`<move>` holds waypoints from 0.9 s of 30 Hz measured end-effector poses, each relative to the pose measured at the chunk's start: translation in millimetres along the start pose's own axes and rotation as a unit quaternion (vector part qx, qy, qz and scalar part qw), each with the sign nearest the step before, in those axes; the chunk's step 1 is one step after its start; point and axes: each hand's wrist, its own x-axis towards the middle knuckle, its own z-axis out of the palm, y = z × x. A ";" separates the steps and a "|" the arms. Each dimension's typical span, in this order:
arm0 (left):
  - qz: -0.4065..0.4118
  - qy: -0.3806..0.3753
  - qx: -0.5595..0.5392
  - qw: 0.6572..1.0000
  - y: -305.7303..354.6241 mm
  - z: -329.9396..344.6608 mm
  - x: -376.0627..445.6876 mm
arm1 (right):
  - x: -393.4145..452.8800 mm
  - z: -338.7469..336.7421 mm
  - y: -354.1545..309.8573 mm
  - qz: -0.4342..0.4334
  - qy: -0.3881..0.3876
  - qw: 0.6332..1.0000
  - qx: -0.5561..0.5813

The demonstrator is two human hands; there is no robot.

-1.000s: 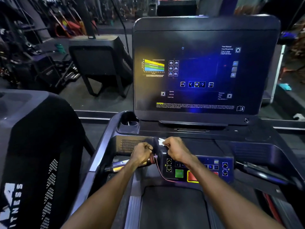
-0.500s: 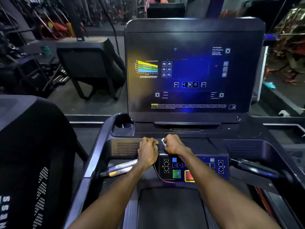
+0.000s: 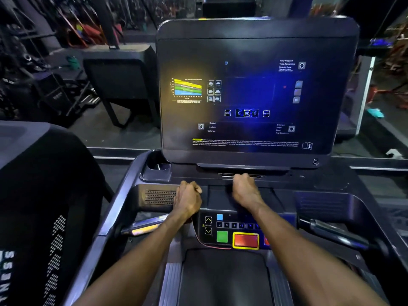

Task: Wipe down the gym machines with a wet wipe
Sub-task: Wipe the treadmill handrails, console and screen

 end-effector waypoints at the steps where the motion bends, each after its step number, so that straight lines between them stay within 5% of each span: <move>1: -0.002 -0.004 0.004 1.000 1.7 -0.7 -1.1 | -0.7 5.1 -12.3 -0.030 -0.018 0.999 0.012; 6: -0.013 -0.008 0.036 0.999 7.6 -1.2 1.1 | -6.3 17.9 -51.9 -0.113 -0.091 0.989 0.041; 19: -0.063 0.017 0.109 0.992 42.0 24.1 -1.7 | -10.6 -20.8 80.0 -0.021 -0.062 0.992 -0.109; 27: -0.067 0.023 0.086 0.994 42.3 22.0 -4.3 | -17.9 -54.6 68.9 -0.018 -0.169 0.978 -0.124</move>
